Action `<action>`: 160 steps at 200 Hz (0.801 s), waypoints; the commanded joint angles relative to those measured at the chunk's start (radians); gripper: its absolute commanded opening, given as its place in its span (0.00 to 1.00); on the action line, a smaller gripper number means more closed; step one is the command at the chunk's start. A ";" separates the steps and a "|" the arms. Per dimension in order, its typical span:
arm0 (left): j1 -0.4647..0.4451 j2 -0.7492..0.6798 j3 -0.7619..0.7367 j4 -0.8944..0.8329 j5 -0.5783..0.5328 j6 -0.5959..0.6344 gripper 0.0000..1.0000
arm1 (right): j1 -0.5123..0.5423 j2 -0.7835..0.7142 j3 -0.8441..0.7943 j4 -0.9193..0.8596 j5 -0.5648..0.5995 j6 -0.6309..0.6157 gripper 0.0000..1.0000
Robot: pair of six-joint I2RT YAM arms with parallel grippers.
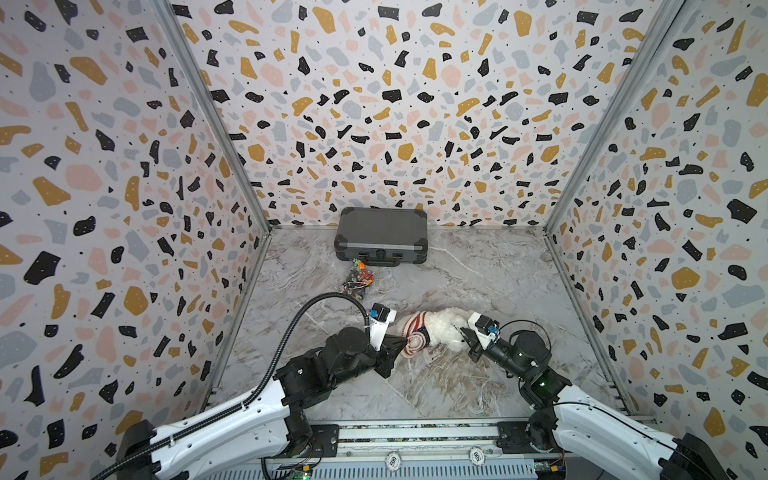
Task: Dress the teddy bear
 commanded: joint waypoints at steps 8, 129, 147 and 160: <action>-0.005 0.080 0.063 0.006 0.014 0.062 0.12 | 0.008 -0.005 0.036 0.013 0.008 -0.006 0.00; -0.008 0.231 0.137 -0.048 -0.053 0.116 0.30 | 0.014 -0.006 0.036 0.017 0.004 -0.001 0.00; -0.008 0.241 0.138 -0.047 -0.059 0.121 0.33 | 0.015 -0.006 0.036 0.016 0.005 -0.001 0.00; -0.008 0.248 0.139 -0.047 -0.067 0.124 0.34 | 0.015 -0.006 0.035 0.017 0.007 0.000 0.00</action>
